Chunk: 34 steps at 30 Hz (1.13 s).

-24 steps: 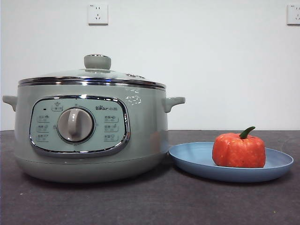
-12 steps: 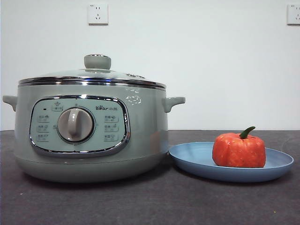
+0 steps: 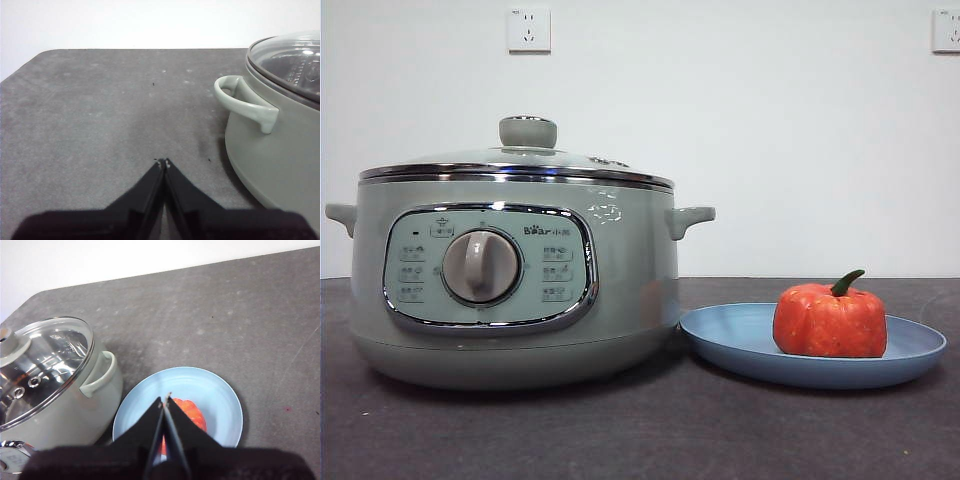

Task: Take the pumpkin out from the steamer,put the pumpkin in the blue plate,close the lid

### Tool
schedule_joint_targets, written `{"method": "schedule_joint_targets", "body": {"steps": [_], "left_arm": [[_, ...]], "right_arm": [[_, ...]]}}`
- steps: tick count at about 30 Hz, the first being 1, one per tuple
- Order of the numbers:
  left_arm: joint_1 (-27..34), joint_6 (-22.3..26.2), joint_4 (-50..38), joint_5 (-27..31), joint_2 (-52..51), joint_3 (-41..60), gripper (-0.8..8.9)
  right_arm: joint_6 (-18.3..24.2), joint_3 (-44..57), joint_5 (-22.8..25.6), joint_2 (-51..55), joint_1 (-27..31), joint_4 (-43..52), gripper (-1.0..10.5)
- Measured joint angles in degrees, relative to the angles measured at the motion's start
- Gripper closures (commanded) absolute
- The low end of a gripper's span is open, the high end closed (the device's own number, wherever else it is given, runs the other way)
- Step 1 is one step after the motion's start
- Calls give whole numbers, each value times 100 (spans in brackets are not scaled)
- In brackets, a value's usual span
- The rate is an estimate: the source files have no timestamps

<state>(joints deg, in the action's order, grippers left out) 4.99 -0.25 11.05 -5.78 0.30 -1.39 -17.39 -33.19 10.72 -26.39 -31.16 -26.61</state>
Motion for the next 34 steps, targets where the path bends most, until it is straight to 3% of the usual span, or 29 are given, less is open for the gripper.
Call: {"method": "schedule_joint_targets", "body": {"steps": [8,12,15,19,23,26,34], "left_arm": [[0,-2,0,0,0,0,815],[0,-2,0,0,0,0,815],[0,-2,0,2,0,0,815],[0,-2,0,-13,0,0,815],[0,-2,0,-15,0,0,815],[0,-2,0,-17,0,0,815],[0,-2,0,-17,0,0,815]], "right_arm": [[22,0,9,0,0,0,962],[485,2,166,127,37,-63,962],[953,170,177,658,476,-26,962],[1344,756,-531,1497,1528,479,962],[1473,1676,-879,1969,2378,826,962],[1508,2251,-1305,2131,2608,1165,962],[1528,2868,-1375,2389,2662,1318,962]]}}
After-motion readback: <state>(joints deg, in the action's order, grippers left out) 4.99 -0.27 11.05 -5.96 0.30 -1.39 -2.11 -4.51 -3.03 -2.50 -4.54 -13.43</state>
